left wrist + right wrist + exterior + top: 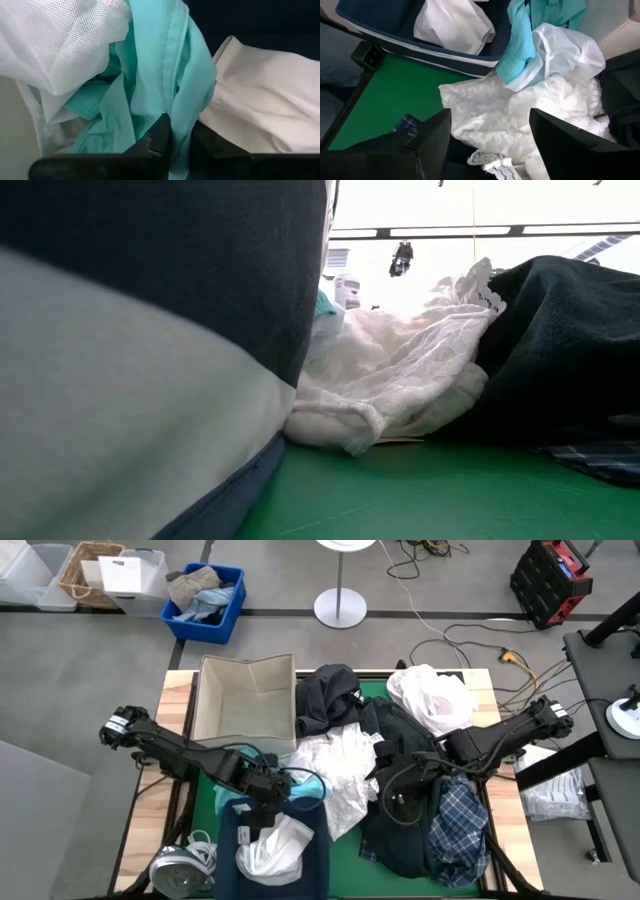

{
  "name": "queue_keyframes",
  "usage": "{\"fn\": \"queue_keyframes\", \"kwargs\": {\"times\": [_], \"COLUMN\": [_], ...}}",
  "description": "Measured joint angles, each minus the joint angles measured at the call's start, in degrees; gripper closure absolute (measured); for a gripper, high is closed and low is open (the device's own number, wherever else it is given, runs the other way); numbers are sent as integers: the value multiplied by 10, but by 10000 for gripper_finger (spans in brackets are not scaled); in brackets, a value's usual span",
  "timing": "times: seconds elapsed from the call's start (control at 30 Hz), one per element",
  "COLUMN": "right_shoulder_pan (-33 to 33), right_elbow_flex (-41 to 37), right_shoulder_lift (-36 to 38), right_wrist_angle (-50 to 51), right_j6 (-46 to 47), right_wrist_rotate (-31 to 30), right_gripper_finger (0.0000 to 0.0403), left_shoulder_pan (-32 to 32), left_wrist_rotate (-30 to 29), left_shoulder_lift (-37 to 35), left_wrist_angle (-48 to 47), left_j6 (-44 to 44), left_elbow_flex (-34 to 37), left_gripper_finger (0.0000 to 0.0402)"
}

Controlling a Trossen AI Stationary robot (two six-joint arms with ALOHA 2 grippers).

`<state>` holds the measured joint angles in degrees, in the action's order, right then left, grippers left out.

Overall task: Sort clothes
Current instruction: Put the light blue short pants into the white laundry organizer

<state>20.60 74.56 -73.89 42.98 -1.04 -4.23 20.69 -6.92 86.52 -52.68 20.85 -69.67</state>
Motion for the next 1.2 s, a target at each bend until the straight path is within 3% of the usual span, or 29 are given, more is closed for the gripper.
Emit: {"fn": "queue_keyframes", "kwargs": {"times": [0.63,1.2], "right_shoulder_pan": [0,0], "right_elbow_flex": [0,0], "right_shoulder_lift": [0,0], "right_wrist_angle": [0,0], "right_j6": [10,10], "right_wrist_rotate": [-4,-4], "right_gripper_finger": [122,121], "left_shoulder_pan": [-1,0], "left_wrist_rotate": [20,23], "left_shoulder_lift": [0,-1], "left_wrist_angle": [5,5], "left_j6": [27,22], "left_elbow_flex": [0,-1], "left_gripper_finger": [369,284]}}
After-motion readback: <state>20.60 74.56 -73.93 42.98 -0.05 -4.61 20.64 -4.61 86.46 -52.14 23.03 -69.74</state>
